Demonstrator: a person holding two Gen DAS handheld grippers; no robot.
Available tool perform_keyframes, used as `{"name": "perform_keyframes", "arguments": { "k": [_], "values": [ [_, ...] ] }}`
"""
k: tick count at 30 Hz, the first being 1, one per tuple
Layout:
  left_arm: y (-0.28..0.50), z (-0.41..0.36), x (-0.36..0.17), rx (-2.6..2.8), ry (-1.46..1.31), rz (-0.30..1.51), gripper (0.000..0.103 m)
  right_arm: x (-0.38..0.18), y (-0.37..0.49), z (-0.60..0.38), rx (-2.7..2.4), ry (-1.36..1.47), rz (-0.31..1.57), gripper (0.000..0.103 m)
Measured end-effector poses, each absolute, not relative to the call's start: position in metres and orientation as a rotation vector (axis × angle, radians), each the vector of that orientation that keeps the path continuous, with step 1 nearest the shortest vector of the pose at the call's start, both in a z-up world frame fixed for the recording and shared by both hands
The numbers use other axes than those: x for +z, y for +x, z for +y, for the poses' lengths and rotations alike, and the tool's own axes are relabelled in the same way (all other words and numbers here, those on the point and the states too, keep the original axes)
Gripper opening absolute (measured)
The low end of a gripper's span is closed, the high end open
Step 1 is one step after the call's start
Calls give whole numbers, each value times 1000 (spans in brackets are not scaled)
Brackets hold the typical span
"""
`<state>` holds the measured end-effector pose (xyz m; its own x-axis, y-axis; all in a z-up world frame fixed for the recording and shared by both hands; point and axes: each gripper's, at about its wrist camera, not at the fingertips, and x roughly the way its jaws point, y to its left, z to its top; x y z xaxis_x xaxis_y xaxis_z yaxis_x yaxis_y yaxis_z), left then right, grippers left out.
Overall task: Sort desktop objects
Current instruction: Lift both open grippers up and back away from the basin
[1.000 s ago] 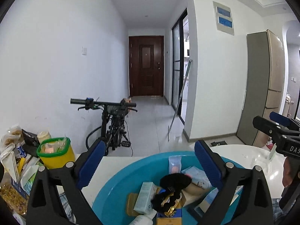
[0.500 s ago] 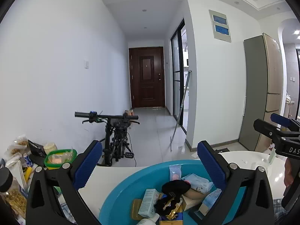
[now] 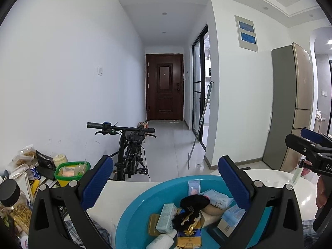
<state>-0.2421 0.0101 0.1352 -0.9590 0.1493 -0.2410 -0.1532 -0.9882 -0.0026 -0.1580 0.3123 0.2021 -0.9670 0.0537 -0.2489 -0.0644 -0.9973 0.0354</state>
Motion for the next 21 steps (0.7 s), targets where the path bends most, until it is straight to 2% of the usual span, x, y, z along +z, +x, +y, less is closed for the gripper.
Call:
{"name": "perform_keyframes", "arguments": {
  "k": [9, 21],
  "values": [
    [-199, 1, 149, 2941, -384, 13, 103, 212, -131, 308, 3038, -437, 136, 103],
    [-131, -9, 160, 2965, -389, 60, 103, 223, -75, 292, 3055, -430, 100, 103]
  ]
}}
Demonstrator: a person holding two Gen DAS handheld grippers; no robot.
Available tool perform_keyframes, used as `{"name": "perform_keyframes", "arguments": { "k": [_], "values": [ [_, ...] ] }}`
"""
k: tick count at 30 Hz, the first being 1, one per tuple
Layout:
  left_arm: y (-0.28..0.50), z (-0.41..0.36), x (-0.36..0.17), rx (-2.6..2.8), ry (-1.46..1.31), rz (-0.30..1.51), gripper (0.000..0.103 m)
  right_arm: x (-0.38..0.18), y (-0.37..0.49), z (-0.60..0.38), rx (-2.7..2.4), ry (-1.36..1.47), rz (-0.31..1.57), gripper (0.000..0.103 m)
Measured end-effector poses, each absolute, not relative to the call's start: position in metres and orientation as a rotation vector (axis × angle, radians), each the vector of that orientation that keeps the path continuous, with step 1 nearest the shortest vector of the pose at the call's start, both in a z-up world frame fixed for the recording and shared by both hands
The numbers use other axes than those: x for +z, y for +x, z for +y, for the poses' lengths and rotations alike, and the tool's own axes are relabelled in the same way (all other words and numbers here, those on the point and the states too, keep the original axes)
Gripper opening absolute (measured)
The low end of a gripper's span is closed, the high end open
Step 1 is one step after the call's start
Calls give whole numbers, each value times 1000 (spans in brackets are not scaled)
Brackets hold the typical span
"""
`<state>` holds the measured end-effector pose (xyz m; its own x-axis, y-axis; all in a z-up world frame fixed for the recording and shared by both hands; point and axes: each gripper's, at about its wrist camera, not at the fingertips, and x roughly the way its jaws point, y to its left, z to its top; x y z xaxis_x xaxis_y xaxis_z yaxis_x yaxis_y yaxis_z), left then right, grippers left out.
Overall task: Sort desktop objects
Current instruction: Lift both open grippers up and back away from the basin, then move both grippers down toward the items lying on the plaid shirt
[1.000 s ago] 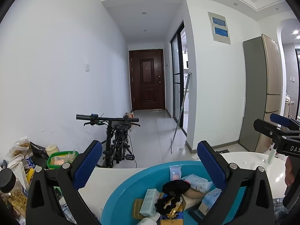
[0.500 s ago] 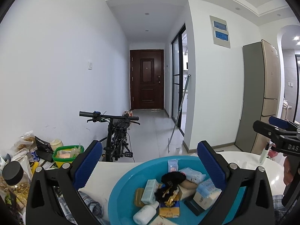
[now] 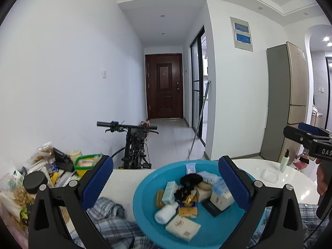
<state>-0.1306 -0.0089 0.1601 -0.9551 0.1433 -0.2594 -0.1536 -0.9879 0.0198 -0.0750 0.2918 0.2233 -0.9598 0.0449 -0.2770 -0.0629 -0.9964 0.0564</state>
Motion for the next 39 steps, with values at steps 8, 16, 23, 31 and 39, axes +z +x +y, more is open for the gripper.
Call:
{"name": "perform_keyframes", "arguments": {
  "k": [8, 16, 23, 31, 39],
  "values": [
    [-85, -17, 163, 2964, -374, 52, 103, 231, -34, 283, 3066, -409, 119, 103],
    [-36, -20, 173, 2968, -287, 114, 103, 235, 0, 268, 3079, -365, 63, 103],
    [-11, -36, 174, 2966, -302, 33, 103, 231, 21, 266, 3083, -367, 104, 103],
    [18, -39, 183, 2963, -267, 36, 103, 239, 45, 261, 3094, -324, 102, 103],
    [33, -32, 180, 2936, -288, 66, 103, 237, 53, 253, 3108, -337, 90, 103]
  ]
}}
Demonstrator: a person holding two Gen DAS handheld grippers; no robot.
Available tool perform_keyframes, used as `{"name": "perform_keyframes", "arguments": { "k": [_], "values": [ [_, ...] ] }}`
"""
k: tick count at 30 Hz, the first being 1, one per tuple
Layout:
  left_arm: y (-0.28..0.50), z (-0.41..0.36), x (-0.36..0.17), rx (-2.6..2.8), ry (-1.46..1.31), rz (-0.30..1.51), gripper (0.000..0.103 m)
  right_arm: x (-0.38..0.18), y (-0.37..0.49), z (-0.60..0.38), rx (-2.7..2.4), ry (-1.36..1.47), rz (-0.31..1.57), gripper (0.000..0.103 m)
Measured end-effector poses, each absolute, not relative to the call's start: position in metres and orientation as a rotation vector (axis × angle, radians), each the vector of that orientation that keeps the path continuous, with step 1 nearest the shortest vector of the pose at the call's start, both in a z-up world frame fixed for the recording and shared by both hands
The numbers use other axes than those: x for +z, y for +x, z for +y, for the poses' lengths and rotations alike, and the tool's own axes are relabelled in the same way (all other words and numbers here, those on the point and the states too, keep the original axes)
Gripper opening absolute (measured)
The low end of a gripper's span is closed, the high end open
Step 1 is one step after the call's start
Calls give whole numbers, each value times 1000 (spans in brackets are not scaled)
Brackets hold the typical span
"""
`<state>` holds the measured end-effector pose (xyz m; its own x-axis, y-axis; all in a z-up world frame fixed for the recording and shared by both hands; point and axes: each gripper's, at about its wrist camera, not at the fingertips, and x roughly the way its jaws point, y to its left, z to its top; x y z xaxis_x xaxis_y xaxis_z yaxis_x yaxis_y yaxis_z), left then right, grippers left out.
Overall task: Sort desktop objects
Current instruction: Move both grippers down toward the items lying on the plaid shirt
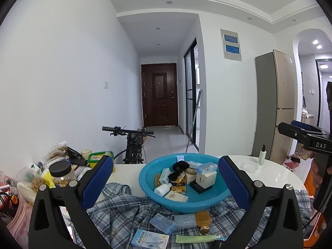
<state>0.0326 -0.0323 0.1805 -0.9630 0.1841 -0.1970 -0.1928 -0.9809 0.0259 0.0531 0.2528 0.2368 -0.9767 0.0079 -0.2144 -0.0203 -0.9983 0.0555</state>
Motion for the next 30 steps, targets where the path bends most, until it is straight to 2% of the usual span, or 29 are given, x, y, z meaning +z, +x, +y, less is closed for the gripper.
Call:
{"name": "perform_keyframes", "arguments": {
  "k": [13, 23, 30],
  "values": [
    [11, -33, 122, 2910, -550, 33, 103, 195, 51, 240, 3113, -502, 65, 103],
    [7, -29, 71, 2865, -731, 5, 103, 146, 53, 243, 3070, -702, 118, 103],
    [5, -28, 30, 2822, -895, -9, 103, 107, 58, 240, 3018, -818, 53, 103]
  ]
}}
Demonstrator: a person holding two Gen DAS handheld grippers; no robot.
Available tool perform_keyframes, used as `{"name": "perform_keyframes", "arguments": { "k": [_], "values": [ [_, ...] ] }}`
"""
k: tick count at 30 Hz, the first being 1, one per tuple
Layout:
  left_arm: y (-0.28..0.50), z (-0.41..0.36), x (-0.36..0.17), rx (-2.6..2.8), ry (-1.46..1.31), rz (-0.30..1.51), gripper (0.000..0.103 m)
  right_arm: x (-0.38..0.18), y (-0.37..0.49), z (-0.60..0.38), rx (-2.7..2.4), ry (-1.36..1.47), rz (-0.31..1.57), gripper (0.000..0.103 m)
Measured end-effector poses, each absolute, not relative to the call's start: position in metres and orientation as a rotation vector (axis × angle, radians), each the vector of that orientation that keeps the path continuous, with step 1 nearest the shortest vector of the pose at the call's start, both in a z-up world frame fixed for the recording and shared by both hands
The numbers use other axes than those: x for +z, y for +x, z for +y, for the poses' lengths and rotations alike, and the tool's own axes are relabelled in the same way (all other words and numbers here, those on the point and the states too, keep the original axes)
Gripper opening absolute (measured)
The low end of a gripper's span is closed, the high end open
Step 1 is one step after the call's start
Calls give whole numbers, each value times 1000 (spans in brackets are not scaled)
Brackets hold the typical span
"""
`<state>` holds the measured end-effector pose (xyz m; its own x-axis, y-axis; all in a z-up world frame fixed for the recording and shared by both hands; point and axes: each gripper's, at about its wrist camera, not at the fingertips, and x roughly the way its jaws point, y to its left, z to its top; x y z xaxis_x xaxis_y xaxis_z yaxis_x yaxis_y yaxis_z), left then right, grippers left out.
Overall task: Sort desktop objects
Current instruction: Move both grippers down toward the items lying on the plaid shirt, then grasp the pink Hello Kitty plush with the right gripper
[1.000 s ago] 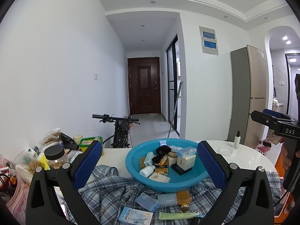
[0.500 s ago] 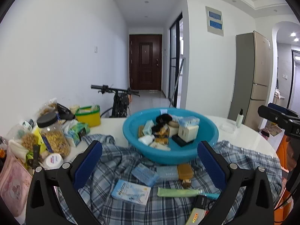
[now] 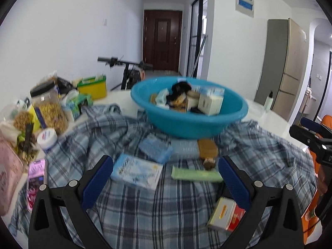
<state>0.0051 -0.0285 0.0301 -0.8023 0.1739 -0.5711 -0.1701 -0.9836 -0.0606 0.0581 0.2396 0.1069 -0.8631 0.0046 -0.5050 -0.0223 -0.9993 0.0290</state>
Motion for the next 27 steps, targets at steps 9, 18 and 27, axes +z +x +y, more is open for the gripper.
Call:
{"name": "perform_keyframes", "arguments": {
  "k": [9, 18, 27],
  "values": [
    [5, -29, -4, 2786, -1024, -24, 103, 64, 66, 234, 3001, -986, 114, 103],
    [6, -30, -29, 2750, -1130, -53, 103, 39, 75, 220, 3032, -1084, 122, 103],
    [6, -27, -35, 2733, -1149, -45, 103, 31, 76, 209, 3075, -1115, 126, 103]
  ]
}}
